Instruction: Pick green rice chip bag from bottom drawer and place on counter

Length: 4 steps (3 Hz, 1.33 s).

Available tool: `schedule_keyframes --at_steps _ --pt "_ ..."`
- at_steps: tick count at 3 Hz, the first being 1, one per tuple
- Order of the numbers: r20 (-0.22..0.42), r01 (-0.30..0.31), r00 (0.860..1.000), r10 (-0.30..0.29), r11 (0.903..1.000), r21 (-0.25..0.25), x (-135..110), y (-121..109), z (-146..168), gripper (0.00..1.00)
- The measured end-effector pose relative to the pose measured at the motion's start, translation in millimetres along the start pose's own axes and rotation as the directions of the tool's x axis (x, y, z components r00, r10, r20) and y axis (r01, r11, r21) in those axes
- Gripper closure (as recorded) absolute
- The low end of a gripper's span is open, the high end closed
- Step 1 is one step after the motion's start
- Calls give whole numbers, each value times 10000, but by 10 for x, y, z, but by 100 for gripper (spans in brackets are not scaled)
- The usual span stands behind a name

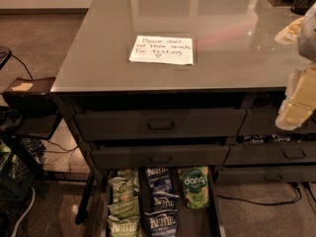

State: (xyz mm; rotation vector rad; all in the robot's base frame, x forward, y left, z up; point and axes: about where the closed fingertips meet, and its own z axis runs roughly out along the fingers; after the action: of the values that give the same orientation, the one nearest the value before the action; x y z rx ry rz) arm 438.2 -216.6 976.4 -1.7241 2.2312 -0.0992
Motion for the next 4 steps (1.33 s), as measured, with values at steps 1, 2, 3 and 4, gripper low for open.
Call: schedule_keyframes --at_steps 1,2,3,4 --pt "0 0 10000 0 10000 0 0 0 0 0" --pt "364 -11 9993 21 9996 -266 0 131 189 0" --pt "944 -202 9952 266 9974 -685 32 431 608 0" --pt "1445 -461 9876 618 9929 -1099 103 770 1224 0"
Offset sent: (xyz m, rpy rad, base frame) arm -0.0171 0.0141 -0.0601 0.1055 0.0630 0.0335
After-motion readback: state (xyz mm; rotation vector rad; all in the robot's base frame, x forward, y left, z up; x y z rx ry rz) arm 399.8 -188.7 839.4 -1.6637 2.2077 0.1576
